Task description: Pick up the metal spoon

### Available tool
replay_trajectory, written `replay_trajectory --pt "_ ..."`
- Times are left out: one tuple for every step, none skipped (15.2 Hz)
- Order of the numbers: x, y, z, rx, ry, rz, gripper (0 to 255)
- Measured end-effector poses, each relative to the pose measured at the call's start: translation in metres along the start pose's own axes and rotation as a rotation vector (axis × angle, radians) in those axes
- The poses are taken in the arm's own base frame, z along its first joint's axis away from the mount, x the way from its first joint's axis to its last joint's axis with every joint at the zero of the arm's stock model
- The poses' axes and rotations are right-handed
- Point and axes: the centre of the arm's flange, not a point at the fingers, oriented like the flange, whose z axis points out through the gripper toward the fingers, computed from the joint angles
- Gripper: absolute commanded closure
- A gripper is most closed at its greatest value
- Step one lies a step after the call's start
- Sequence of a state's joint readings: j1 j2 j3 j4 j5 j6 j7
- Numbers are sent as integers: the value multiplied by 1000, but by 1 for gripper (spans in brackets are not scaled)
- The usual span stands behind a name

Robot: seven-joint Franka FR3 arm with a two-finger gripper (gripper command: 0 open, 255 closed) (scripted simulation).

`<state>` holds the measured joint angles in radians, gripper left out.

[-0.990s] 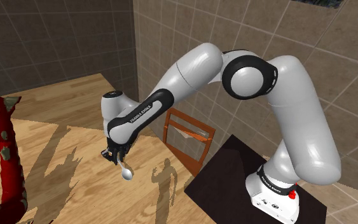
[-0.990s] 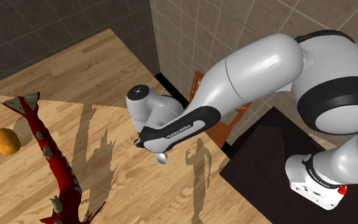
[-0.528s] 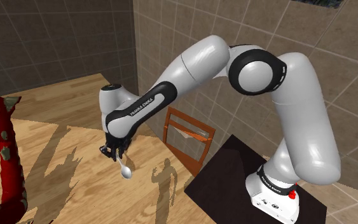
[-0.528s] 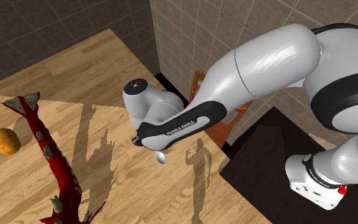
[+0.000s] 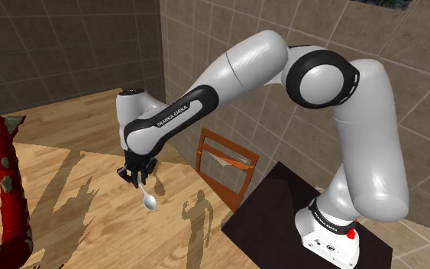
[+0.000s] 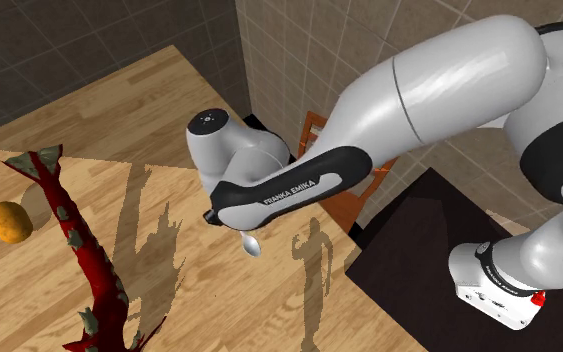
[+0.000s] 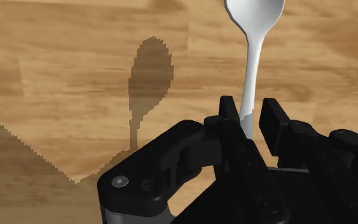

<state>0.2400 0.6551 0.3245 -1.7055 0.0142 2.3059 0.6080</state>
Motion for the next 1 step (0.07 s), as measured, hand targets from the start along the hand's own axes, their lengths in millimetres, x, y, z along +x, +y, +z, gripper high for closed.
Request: replay_trajectory --pt "-1 -1 -3 0 0 0 255"
